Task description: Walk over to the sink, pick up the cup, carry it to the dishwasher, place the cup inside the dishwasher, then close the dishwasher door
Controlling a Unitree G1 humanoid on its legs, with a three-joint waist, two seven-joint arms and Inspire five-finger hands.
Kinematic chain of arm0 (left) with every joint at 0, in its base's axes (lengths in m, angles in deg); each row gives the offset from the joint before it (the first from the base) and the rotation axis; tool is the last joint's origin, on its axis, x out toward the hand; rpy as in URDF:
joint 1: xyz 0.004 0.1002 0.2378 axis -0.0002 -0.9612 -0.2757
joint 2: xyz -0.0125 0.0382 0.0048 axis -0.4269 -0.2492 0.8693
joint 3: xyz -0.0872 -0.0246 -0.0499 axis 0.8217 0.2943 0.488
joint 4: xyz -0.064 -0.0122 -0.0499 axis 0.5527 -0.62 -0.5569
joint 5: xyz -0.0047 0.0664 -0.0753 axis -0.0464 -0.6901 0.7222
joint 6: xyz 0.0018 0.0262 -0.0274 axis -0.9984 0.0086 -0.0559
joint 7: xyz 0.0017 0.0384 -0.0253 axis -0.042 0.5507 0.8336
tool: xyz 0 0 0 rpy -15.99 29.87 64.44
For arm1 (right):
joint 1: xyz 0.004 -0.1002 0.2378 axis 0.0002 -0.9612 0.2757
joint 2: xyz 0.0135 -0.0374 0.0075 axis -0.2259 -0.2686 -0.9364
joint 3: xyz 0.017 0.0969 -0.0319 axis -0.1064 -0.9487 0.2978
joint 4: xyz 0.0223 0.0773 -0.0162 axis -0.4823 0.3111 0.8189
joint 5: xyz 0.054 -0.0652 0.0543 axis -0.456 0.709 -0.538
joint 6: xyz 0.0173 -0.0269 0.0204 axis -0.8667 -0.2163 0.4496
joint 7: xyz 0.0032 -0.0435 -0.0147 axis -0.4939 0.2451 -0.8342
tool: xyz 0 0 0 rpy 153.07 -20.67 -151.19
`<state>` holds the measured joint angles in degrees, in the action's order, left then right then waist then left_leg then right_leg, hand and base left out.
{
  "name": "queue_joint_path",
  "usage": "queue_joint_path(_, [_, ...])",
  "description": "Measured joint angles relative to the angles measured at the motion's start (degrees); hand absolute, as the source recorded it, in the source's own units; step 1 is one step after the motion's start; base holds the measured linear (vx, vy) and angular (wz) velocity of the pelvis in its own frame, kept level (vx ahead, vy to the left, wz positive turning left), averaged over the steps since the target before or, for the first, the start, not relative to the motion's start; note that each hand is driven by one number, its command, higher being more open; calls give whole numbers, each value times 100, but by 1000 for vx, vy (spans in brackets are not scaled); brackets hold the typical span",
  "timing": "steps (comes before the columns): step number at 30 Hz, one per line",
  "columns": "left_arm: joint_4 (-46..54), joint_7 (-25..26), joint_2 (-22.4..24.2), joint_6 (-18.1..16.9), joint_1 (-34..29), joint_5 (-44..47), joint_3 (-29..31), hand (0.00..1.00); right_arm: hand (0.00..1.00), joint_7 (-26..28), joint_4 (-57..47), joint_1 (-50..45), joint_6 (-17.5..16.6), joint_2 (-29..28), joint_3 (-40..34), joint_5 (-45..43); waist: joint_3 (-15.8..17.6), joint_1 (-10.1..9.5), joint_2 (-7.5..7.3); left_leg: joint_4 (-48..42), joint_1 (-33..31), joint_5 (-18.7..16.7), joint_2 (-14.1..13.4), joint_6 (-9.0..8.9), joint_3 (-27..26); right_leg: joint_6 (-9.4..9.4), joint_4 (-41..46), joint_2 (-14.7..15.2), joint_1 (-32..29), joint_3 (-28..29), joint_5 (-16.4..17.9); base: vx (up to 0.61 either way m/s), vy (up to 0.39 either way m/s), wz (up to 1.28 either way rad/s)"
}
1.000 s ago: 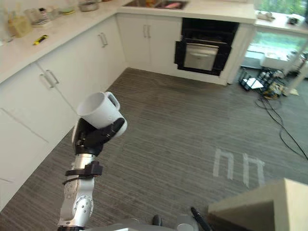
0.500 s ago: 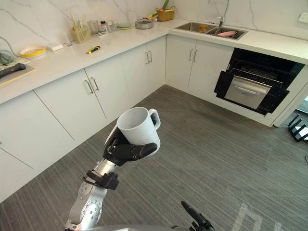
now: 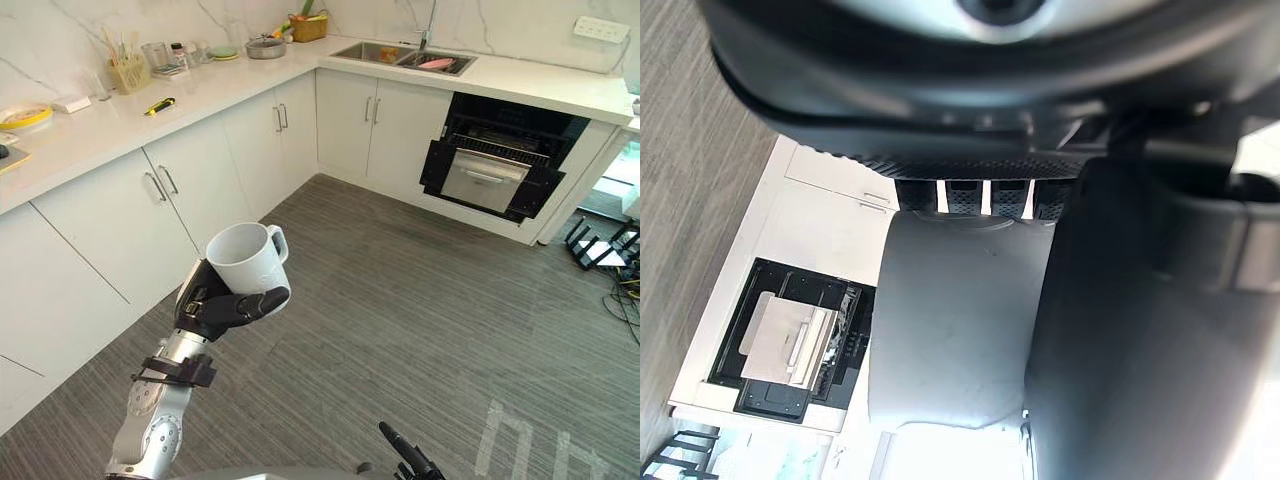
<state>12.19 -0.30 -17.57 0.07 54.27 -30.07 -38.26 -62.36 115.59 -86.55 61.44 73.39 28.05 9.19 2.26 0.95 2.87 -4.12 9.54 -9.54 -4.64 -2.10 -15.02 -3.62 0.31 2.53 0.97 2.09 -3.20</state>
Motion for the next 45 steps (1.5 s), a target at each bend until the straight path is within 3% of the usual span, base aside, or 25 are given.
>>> queue_joint_path(5, [0,37,53,-173,-28,-11,16,0,100,51,-17,-2,-30,9,6,4,72,1,50,-9,65,-37,-116,-92,-276,53,-215,-150,16,249,-166,-43,-49,-29])
queue_joint_path(10, [-1,339,125,-354,-13,-153,9,0,100,54,-64,-27,-45,-33,35,-169,141,151,73,-19,158,-91,-229,-191,-598,82,-354,-310,30,539,-278,8,-44,-32])
queue_joint_path(17, [0,818,571,-377,367,-468,-49,0,100,54,-452,-377,-63,-222,43,-386,168,206,42,-50,263,-109,-257,-214,-971,50,-272,-393,-132,869,-230,-24,-24,-31])
queue_joint_path(19, [0,912,570,-425,440,-476,-113,0,100,57,-546,-469,-28,-233,42,-404,181,177,31,-70,327,-128,-273,-242,-1118,100,-94,-297,-243,405,-114,-60,-32,-28])
queue_joint_path(21, [1,981,601,-439,494,-523,-156,0,100,58,-632,-569,1,-249,42,-423,182,179,28,-131,355,-147,-310,-271,-1177,105,-7,-313,-262,379,-81,-36,-41,-18])
queue_joint_path(22, [3,1027,799,-441,709,-521,-126,0,100,119,-862,-894,23,-419,62,-421,-78,139,-177,-187,458,-199,-415,-326,-1253,136,132,-235,-290,-244,-75,0,0,0])
queue_joint_path(28, [2,1008,839,-439,674,-512,-109,0,100,119,-859,-878,20,-414,62,-415,-56,105,-185,-252,378,-197,-410,-323,-1178,149,196,-151,-302,-454,-33,-3,-1,7])
queue_joint_path(30, [1,1007,934,-390,612,-438,-52,0,100,135,-854,-872,20,-397,61,-381,-1,-20,-225,-443,302,-213,-395,-301,-1159,165,554,6,-445,-751,142,-32,3,10])
queue_joint_path(32, [0,1011,1028,-279,524,-264,94,0,100,182,-850,-827,18,-386,42,-368,33,-68,-277,-670,101,-404,-374,-134,-1157,201,1055,82,-744,-867,380,-41,6,16])
queue_joint_path(33, [-36,1019,1060,-172,525,-118,123,0,100,201,-796,-740,10,-375,-7,-319,68,-164,-247,-753,-33,-602,-377,-132,-1114,244,1481,121,-928,-868,530,-51,-12,8])
queue_joint_path(35, [-253,1052,1004,2,542,62,170,0,100,233,-788,-625,-11,-373,-2,-268,404,-263,-456,-1140,9,-889,-108,-113,-941,363,4088,750,-1686,-1035,1327,-42,-54,21])
queue_joint_path(36, [-575,1122,945,232,444,163,172,0,100,262,-735,-687,-35,-383,-24,-258,485,-199,-629,-1537,81,-1169,51,-118,-764,507,5128,1062,-1942,-1014,1259,59,-52,49])
queue_joint_path(37, [-718,1224,915,592,207,240,171,0,100,309,-702,-677,-99,-373,-131,-269,488,-98,-570,-1804,85,-1397,186,-6,-332,578,5681,1183,-2023,-913,1215,107,-28,40])
queue_joint_path(38, [-818,1236,908,699,120,269,167,0,100,323,-706,-656,-140,-365,-114,-268,489,-65,-564,-1835,131,-1463,229,18,-278,635,5888,1214,-2096,-838,1143,132,-11,33])
queue_joint_path(39, [-1102,1282,891,940,71,375,162,0,100,375,-730,-641,-188,-362,-102,-271,506,41,-535,-1776,245,-1482,243,47,-156,606,6214,1242,-2218,-791,857,156,-40,35])
queue_joint_path(41, [-1303,1343,861,1146,3,439,164,0,100,470,-847,-616,-252,-410,-52,-260,547,147,-463,-1574,375,-1458,180,90,107,415,5918,1016,-2209,-797,1218,183,-75,30])
queue_joint_path(42, [-1306,1359,804,1158,18,439,122,0,100,467,-958,-644,-324,-449,39,-259,580,162,-406,-1437,486,-1463,80,79,155,311,5275,853,-2210,-910,1502,275,-186,20])
queue_joint_path(43, [-1304,1358,760,1159,59,438,30,0,100,443,-1080,-704,-355,-476,83,-272,627,201,-382,-1241,646,-1470,-1,61,266,251,4519,758,-2256,-1110,1509,346,-242,27])
queue_joint_path(44, [-1295,1358,751,1159,79,437,-8,0,100,410,-1138,-724,-370,-480,120,-282,632,218,-358,-1169,717,-1490,-60,18,295,218,4032,704,-2285,-1176,1423,272,-206,31])
queue_joint_path(45, [-1257,1357,740,1159,112,436,-51,0,100,342,-1252,-736,-376,-479,184,-308,626,234,-348,-1114,821,-1546,-135,-89,303,297,3334,587,-2334,-1224,898,478,-260,14])
